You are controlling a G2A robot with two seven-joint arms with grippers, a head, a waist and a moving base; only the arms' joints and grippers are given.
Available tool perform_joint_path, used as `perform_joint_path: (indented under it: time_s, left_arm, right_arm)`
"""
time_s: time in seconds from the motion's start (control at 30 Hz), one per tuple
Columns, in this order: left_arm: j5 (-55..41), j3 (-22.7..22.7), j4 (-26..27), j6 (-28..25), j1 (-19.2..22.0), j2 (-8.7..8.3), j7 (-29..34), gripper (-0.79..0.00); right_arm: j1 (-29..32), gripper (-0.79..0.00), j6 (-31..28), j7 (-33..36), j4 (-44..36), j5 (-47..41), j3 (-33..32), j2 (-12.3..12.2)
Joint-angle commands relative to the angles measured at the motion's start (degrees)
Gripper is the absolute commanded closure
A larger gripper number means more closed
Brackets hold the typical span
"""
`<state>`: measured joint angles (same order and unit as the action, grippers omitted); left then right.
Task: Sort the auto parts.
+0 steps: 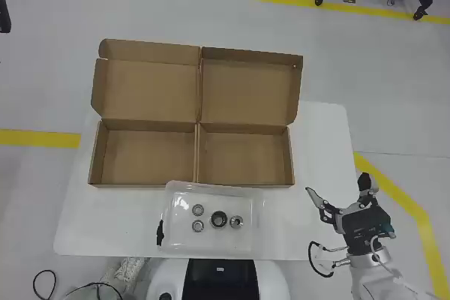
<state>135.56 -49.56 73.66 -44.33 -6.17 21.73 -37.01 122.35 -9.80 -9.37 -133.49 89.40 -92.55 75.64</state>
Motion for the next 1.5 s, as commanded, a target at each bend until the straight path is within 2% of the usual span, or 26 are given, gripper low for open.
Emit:
perform_joint_path:
  time_s: [0.0, 0.67, 0.8, 1.03, 1.3, 1.47]
  left_arm:
    - [0.0, 0.0, 0.0, 0.0, 0.0, 0.0, 0.0, -0.784]
    - [0.0, 0.0, 0.0, 0.0, 0.0, 0.0, 0.0, -0.785]
    - [0.0, 0.0, 0.0, 0.0, 0.0, 0.0, 0.0, -0.785]
    - [0.0, 0.0, 0.0, 0.0, 0.0, 0.0, 0.0, -0.785]
    - [0.0, 0.0, 0.0, 0.0, 0.0, 0.0, 0.0, -0.785]
    - [0.0, 0.0, 0.0, 0.0, 0.0, 0.0, 0.0, -0.785]
  right_arm:
    - [0.0, -0.784, 0.0, 0.0, 0.0, 0.0, 0.0, 0.0]
    - [-0.1, -0.785, -0.11, 0.15, 0.18, -0.18, 0.09, 0.0]
    - [-2.4, -0.785, -2.78, 3.06, 1.82, -2.64, 0.74, -0.16]
    - [-8.06, -0.785, -11.08, 10.55, 4.48, -1.09, 4.77, -0.73]
    - [-18.99, -0.785, -26.97, 28.68, 9.06, -4.97, 11.18, -1.54]
    - [-26.18, -0.785, -32.55, 36.08, 13.75, -8.57, 15.92, -1.68]
